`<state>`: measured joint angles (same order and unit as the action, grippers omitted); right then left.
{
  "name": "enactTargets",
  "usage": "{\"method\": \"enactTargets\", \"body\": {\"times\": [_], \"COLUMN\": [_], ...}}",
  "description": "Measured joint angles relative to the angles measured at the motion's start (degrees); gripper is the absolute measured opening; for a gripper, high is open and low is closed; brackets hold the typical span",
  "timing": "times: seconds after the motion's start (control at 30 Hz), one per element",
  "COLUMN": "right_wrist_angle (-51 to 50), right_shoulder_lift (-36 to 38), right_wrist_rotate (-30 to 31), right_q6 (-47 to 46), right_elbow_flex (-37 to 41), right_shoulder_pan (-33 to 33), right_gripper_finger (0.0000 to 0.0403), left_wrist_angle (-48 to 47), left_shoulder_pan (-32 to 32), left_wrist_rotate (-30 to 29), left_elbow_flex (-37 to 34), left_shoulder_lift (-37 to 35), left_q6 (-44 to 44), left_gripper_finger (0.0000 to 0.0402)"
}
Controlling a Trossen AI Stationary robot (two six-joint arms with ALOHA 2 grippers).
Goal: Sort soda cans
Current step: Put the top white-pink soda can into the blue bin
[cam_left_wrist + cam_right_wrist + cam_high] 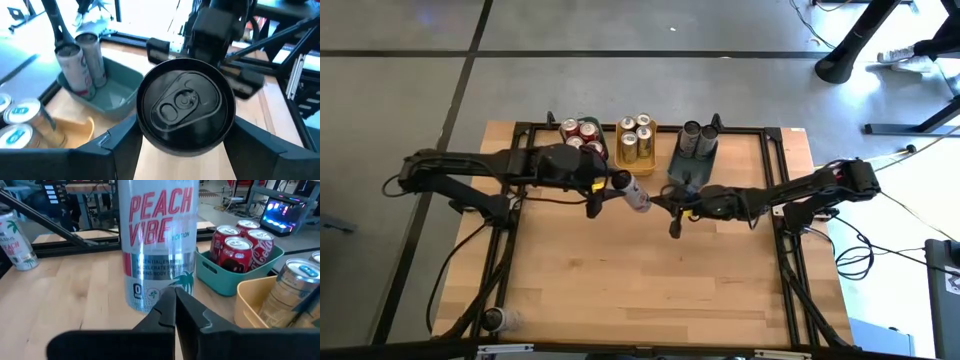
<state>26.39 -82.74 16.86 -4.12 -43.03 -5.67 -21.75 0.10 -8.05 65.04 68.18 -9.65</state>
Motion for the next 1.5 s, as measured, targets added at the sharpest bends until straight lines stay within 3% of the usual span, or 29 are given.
{"method": "enactTargets", "body": {"times": [0.13,0.23,0.5,0.7,0.97,1.5], "right_wrist_angle": [-0.6,-6.6,-35.1,-46.9,-50.7,-51.0], "right_shoulder_lift": [0.0,2.5,21.9,32.0,35.6,33.9], "right_wrist_rotate": [0.2,0.9,8.4,14.1,15.7,16.8], "right_q6": [0.0,1.3,-3.7,-6.4,-6.6,-6.7], "right_elbow_flex": [0.0,0.0,0.0,0.0,0.0,3.5], "right_shoulder_pan": [0.0,0.0,0.0,0.0,0.1,0.1], "right_gripper_finger": [0.0007,0.0006,0.0004,0.0005,0.0005,0.0005], "left_wrist_angle": [3.1,4.5,13.7,23.1,32.1,21.2], "left_shoulder_pan": [0.0,0.1,2.3,5.4,10.7,18.7], "left_wrist_rotate": [-0.1,-0.1,0.3,0.0,-0.1,0.0], "left_elbow_flex": [0.0,0.0,0.0,0.1,2.2,20.1], "left_shoulder_lift": [1.6,3.7,9.2,14.8,23.9,38.4], "left_q6": [1.5,2.7,4.3,5.6,5.2,3.8], "left_gripper_finger": [0.0234,0.0234,0.0234,0.0235,0.0235,0.0235]}}
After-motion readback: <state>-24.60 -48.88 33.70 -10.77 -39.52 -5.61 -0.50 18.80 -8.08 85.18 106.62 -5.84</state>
